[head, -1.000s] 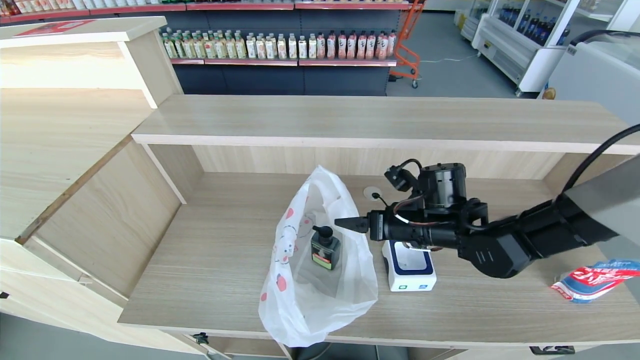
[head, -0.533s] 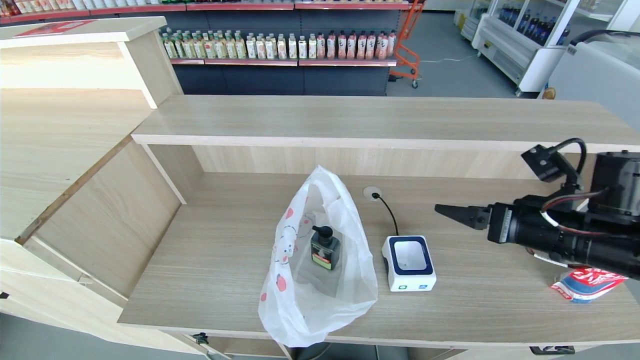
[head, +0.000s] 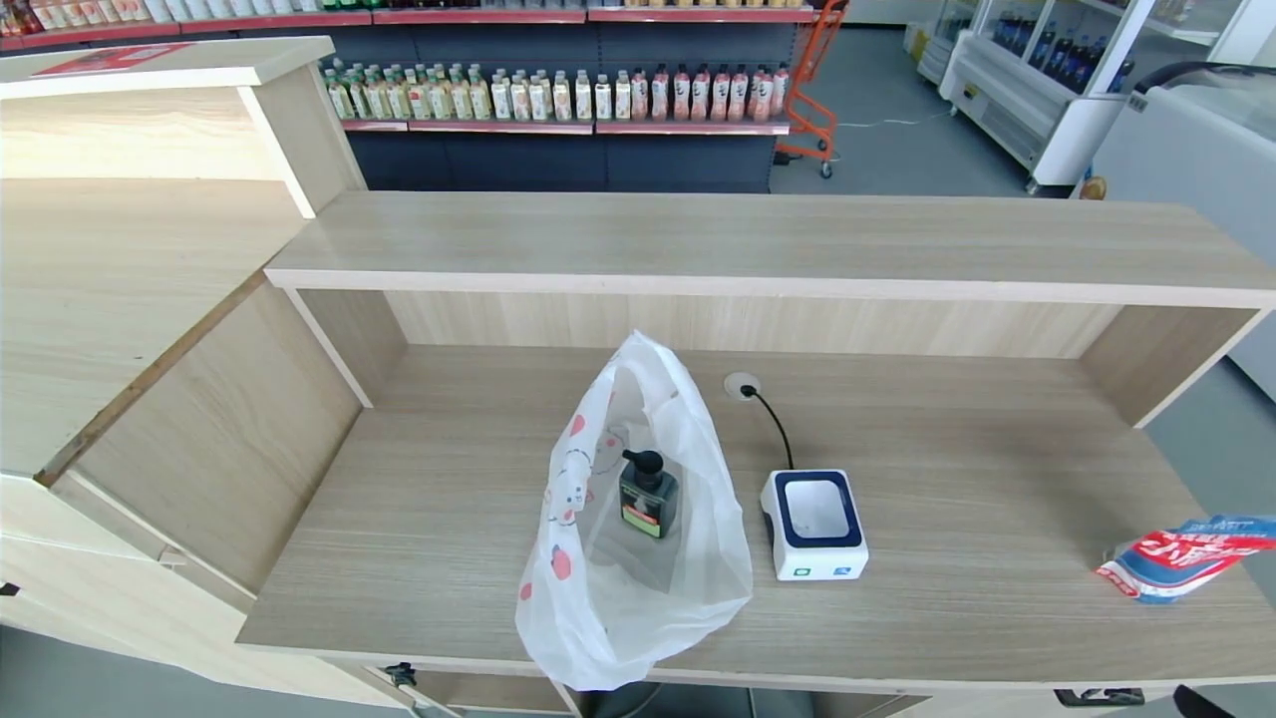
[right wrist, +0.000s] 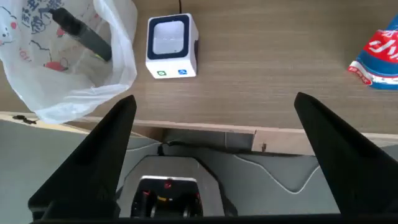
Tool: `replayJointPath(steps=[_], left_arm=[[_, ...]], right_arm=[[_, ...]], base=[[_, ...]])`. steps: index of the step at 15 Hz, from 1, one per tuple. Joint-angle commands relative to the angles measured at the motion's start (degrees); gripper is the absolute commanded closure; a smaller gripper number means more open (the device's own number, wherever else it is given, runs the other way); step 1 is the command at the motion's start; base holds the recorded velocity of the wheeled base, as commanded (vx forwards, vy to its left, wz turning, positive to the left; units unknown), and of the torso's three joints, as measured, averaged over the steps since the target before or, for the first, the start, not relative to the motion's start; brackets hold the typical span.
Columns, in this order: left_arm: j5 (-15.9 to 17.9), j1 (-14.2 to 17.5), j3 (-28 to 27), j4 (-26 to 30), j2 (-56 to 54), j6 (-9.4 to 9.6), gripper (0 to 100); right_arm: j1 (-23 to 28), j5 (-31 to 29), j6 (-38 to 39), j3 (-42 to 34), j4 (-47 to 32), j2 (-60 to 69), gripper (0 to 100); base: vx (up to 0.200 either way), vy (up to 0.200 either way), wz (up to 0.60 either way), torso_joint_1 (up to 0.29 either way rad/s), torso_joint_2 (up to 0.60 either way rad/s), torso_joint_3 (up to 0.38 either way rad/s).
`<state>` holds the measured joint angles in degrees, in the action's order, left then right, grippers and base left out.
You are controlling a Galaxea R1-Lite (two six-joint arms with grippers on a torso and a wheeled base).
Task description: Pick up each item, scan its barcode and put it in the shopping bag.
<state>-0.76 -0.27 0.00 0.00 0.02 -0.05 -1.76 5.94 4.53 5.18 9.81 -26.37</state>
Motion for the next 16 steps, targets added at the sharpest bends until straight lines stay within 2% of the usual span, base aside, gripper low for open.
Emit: replayJointPath(steps=[1,3,11,16], left_arm=[[0.0,0.0,0.0,0.0,0.0,-0.04,0],[0.0,0.0,0.0,0.0,0.0,-0.04,0],[0.0,0.0,0.0,0.0,0.0,-0.21,0],[0.0,0.0,0.0,0.0,0.0,0.05,0]], right_arm=[[2.1,-2.3,-5.7,-5.2,-8.6,26.4,0],[2.0,-5.3,-5.7,-5.2,-9.6,26.4,0],[2.0,-5.7,-5.3,-5.2,-9.6,26.4,0],[2.0,-5.7,-5.3,-5.2,-9.6,26.4,0]], base=[[0.000,0.000,0.00,0.000,0.00,0.000],[0.000,0.000,0.00,0.000,0.00,0.000],[0.000,0.000,0.00,0.000,0.00,0.000],[0.000,-0.200,0.00,0.002,0.00,0.001]])
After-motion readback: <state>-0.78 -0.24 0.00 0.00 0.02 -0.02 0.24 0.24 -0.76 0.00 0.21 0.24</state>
